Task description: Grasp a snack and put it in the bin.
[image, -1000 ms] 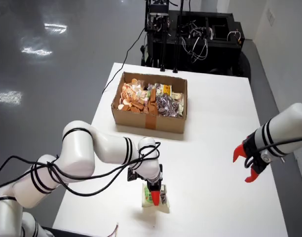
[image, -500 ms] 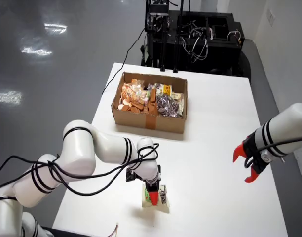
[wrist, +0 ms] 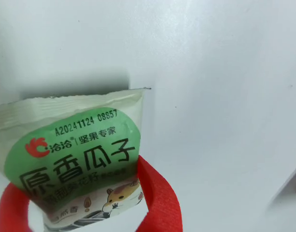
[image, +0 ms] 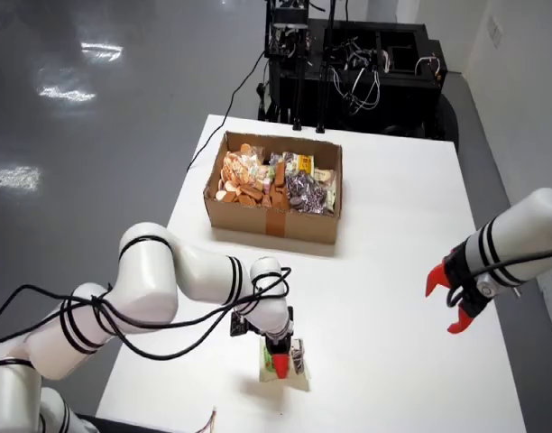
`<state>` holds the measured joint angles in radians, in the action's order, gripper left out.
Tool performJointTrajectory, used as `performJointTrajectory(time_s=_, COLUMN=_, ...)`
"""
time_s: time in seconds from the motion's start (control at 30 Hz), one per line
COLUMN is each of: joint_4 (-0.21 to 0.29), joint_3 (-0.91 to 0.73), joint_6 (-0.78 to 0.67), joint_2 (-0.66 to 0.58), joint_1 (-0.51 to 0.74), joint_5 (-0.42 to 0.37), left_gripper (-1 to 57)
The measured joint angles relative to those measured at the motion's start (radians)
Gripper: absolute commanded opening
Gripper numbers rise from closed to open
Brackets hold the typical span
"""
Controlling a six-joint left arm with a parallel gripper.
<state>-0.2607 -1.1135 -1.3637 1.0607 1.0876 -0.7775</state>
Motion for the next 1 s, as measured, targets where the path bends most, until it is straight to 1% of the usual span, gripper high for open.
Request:
performJointTrajectory(time_s=0.13, joint_4=0.001, joint_3=0.002, joint_6=0.0, joint_2=0.005, joint_1=0.002, joint_5=0.0, left_gripper=35.1)
performJointTrajectory(time_s=0.47, joint_4=0.007, joint_3=0.007, joint_6=0.0, joint_2=0.01, joint_1=0.004, joint_5=0.001, left_gripper=16.3)
performJointTrajectory(time_s=0.53, joint_4=0.009, joint_3=0.009, joint_6=0.0, joint_2=0.01, joint_1=0.005, joint_5=0.001, left_gripper=13.5)
performJointTrajectory(time_s=0.63, joint_4=0.012, joint_3=0.012, joint_6=0.0, joint_2=0.01, joint_1=0.008, joint_5=0.0, left_gripper=10.9)
performJointTrajectory(time_s=0.73, joint_4=0.012, joint_3=0.02, joint_6=0.001, joint_2=0.01, joint_1=0.011, joint_5=-0.005, left_gripper=9.4)
performJointTrajectory(time_s=1.0, joint_4=0.007, joint_3=0.056, joint_6=0.017, joint_2=-0.003, joint_1=0.013, joint_5=-0.044, left_gripper=7.9)
